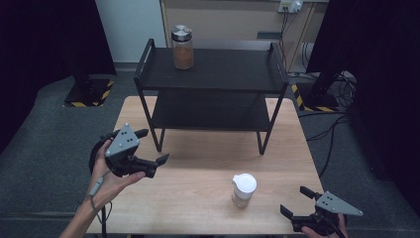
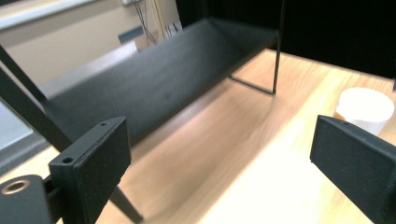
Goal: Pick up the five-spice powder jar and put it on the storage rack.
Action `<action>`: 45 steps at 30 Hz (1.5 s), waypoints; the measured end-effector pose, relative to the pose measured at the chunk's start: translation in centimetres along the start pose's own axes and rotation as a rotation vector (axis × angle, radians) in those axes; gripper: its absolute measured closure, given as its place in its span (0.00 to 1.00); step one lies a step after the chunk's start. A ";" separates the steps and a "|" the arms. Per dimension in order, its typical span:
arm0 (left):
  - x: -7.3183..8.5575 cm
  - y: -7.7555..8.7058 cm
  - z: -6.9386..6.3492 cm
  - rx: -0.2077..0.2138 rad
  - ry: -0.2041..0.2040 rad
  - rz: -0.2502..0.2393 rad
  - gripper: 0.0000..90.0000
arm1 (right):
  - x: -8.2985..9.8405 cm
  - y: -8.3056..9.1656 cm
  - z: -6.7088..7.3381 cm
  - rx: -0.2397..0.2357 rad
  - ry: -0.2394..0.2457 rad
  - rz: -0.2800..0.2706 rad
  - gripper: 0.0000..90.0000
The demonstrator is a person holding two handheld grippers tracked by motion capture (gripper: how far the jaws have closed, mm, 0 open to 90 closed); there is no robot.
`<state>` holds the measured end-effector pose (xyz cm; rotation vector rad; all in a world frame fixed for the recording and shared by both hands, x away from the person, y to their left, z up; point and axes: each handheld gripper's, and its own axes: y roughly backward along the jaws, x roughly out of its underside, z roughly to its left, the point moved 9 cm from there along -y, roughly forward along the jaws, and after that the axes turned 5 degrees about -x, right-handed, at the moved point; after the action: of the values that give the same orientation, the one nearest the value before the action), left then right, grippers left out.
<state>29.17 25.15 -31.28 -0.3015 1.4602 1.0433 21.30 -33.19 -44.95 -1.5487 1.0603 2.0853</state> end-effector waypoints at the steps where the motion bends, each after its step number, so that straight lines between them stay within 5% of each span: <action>1: 0.4 0.0 -0.1 -0.001 -0.002 0.005 0.05 | 0.0 0.0 0.0 0.001 0.001 -0.001 0.01; 12: 5.3 -0.1 -1.3 0.027 0.037 0.067 0.05 | 0.0 0.0 0.1 0.001 0.004 0.000 0.01; 22: 9.7 0.9 -2.3 0.011 0.105 0.115 0.05 | -0.1 0.0 0.1 -0.001 0.009 0.003 0.01; 45: 14.0 2.8 -3.1 -0.016 0.167 0.146 0.05 | -0.1 0.0 0.2 0.003 0.017 0.007 0.01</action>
<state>22.11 29.87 -43.23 -0.3024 1.6443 1.1696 21.18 -33.02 -44.82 -1.5658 1.0754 2.0785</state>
